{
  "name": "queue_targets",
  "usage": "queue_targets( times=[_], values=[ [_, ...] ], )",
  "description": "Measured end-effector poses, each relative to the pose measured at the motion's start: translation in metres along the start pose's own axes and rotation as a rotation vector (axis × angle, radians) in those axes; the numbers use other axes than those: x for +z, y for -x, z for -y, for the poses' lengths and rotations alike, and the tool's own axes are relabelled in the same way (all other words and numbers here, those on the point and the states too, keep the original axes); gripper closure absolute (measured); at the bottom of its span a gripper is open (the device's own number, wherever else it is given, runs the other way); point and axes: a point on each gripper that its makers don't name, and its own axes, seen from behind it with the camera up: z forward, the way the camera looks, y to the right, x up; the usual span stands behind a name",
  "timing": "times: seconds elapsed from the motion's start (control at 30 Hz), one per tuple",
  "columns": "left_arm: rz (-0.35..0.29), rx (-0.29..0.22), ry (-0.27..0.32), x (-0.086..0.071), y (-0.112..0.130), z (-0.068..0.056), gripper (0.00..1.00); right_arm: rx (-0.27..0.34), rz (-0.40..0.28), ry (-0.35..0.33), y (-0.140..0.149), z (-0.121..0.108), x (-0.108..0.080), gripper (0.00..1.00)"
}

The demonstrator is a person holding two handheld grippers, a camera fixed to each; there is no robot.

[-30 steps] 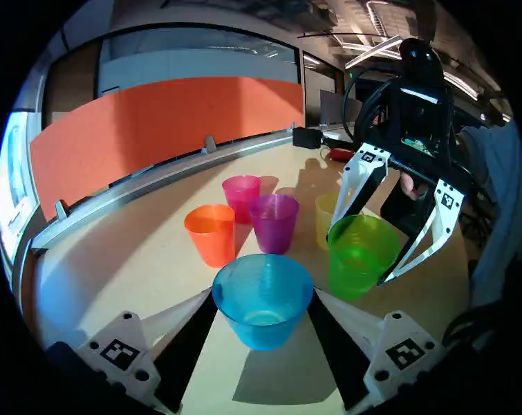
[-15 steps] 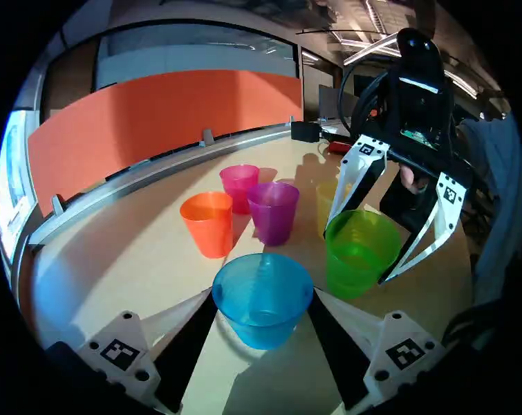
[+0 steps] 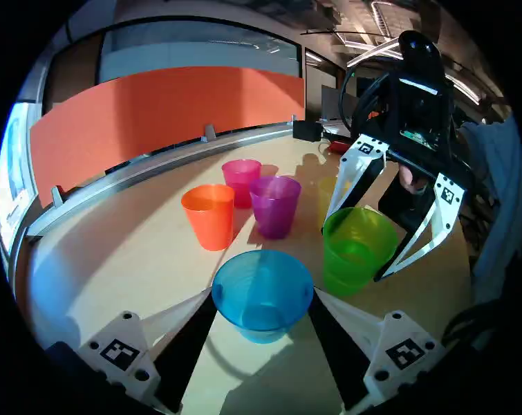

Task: Pour water

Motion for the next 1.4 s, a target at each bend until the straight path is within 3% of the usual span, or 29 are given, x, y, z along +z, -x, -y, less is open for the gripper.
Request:
queue_targets(
  times=[0.1,0.17,0.23,0.97,1.4],
  values=[
    [0.006,0.013,-0.003,-0.001,0.002,-0.001,0.12,0.001,0.001,0.0,0.001,0.001,0.0,0.09],
    [0.014,0.027,-0.008,-0.001,0.004,-0.001,0.03,0.002,0.002,0.001,0.002,0.001,0.001,0.09],
    [0.023,0.039,-0.013,-0.001,0.005,-0.001,0.02,0.004,0.003,0.001,0.003,0.001,0.002,0.09],
    [0.025,0.031,-0.038,-0.016,0.001,0.002,0.02,0.011,0.012,0.02,0.015,0.001,0.004,0.09],
    [0.043,0.05,-0.045,-0.019,0.002,0.0,0.02,0.013,0.02,0.047,0.022,-0.002,-0.003,0.03]
  ],
)
